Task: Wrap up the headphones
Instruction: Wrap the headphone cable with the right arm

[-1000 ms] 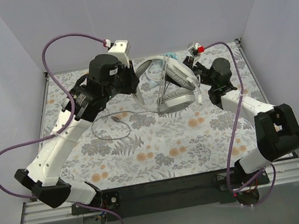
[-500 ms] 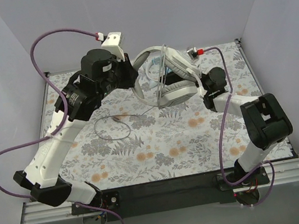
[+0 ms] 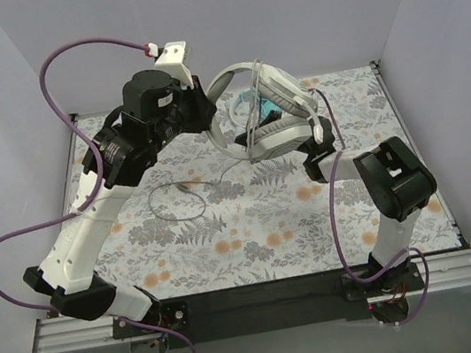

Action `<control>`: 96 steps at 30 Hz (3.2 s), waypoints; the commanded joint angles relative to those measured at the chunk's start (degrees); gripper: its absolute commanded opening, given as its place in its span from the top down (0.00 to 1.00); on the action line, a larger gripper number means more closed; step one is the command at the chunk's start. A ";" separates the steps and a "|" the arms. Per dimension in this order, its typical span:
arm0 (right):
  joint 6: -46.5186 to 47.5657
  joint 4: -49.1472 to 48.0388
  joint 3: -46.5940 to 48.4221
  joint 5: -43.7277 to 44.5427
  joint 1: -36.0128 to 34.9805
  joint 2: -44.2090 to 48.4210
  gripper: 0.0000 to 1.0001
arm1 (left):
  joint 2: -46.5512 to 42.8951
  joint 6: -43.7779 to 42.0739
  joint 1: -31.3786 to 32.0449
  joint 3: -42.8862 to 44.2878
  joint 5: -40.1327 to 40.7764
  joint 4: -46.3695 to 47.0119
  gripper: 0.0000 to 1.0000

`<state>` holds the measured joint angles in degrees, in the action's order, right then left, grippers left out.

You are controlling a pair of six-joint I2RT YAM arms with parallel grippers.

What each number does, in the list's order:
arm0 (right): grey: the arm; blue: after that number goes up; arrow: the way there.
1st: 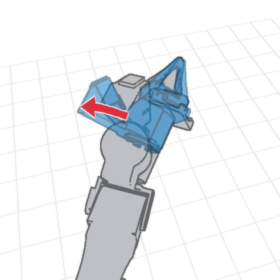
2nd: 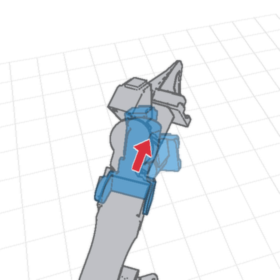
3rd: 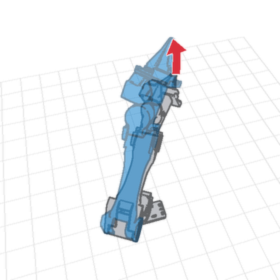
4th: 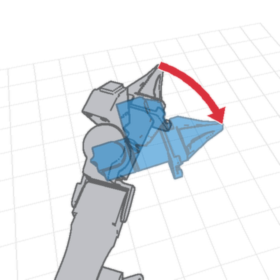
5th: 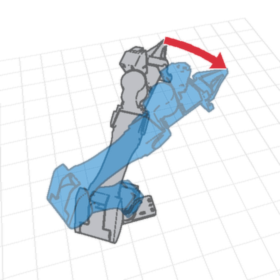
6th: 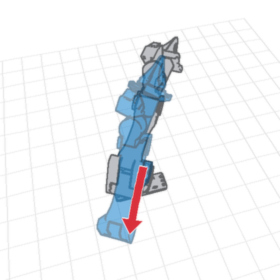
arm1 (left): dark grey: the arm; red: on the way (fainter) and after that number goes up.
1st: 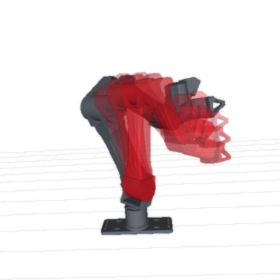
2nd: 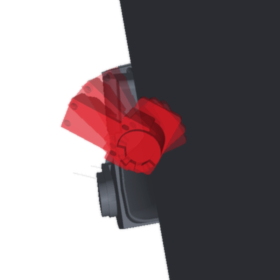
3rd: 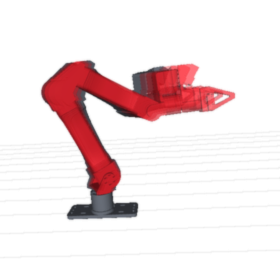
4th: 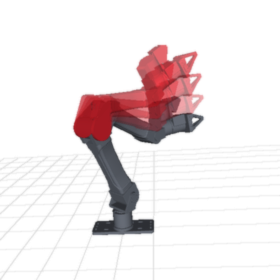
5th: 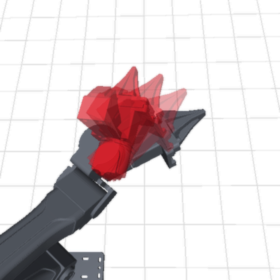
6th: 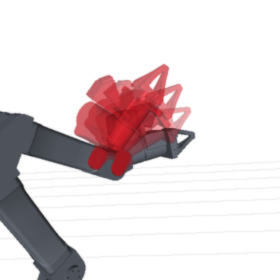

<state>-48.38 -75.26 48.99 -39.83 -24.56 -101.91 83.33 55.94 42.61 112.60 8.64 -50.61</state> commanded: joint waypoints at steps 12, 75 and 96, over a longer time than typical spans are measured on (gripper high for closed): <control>-4.00 -20.62 6.02 7.22 -4.97 -10.32 0.79 | -0.10 2.86 0.28 7.02 0.67 5.17 1.00; 2.06 -15.63 -7.24 20.41 -18.33 -8.75 0.99 | 0.17 1.36 0.28 4.92 19.20 11.05 1.00; 19.55 26.47 -15.24 27.43 -27.21 19.37 0.99 | 5.96 -5.85 -8.15 -2.73 31.61 23.80 1.00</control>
<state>-33.52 -58.41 34.20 -16.49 -51.00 -85.95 89.76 48.77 36.67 110.43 39.40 -33.39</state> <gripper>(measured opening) 0.032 0.101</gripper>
